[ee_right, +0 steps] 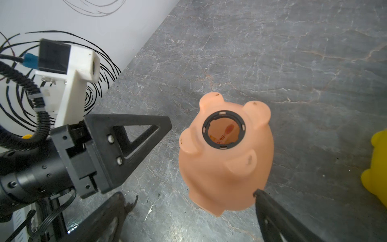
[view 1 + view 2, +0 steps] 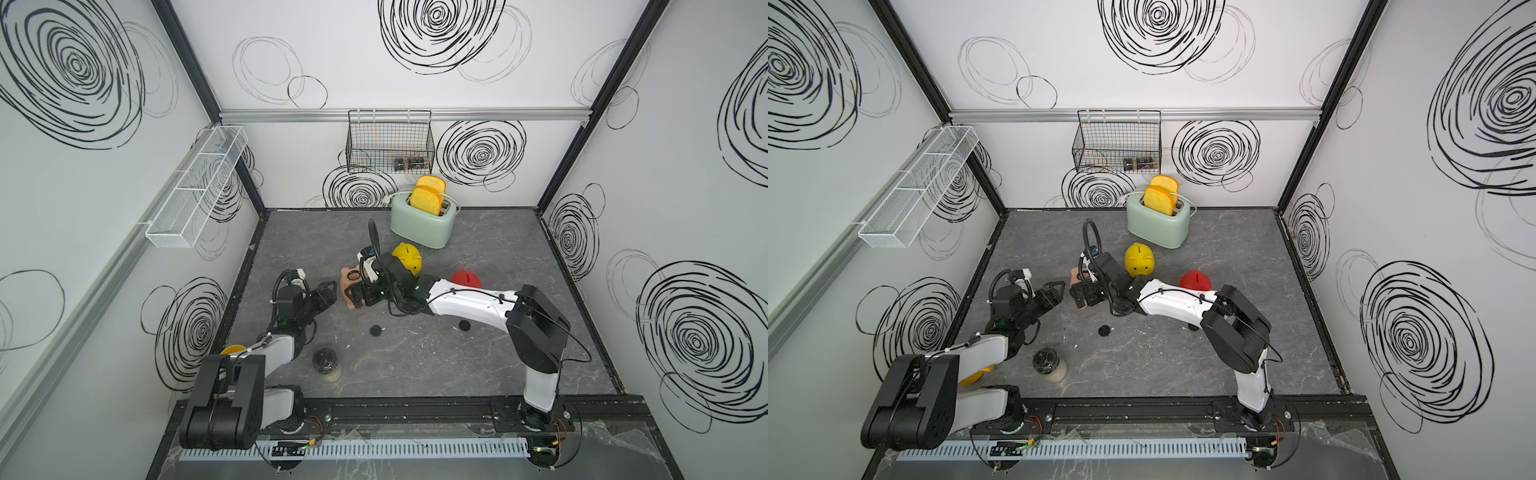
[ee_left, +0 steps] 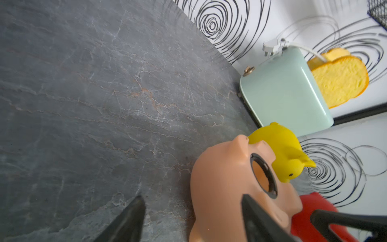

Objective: Close piggy banks
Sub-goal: Turn over the piggy bank at the center of the board.

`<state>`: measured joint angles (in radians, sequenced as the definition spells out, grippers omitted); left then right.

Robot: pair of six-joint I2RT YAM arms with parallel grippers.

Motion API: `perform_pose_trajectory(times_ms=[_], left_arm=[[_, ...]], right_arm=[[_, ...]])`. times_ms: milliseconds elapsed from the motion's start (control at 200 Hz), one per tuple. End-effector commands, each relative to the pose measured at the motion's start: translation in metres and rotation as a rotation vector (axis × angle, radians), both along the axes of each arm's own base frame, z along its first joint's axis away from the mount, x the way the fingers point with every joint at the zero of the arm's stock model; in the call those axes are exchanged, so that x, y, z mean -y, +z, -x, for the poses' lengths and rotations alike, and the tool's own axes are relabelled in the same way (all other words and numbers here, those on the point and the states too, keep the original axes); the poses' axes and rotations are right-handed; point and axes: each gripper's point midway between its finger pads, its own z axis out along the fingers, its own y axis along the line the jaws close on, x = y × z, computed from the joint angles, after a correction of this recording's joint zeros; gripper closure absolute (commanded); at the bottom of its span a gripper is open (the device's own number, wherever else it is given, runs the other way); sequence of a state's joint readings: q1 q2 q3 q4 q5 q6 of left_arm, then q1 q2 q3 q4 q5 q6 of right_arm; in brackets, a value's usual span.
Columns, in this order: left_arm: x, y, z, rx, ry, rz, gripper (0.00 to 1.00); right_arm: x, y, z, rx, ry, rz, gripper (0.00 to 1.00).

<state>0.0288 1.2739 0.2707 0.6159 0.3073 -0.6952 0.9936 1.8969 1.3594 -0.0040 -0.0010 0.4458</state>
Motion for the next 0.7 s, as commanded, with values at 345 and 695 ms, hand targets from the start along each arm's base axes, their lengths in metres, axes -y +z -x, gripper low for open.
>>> perform_pose_trajectory(times_ms=[345, 695], left_arm=[[-0.011, 0.011, -0.003, 0.064, 0.058, -0.012, 0.04], [-0.011, 0.01, -0.004, 0.064, 0.059, -0.009, 0.04]], right_arm=[[0.004, -0.055, -0.009, -0.091, -0.071, 0.171, 0.01], [0.011, -0.066, -0.013, -0.111, -0.098, 0.203, 0.05]])
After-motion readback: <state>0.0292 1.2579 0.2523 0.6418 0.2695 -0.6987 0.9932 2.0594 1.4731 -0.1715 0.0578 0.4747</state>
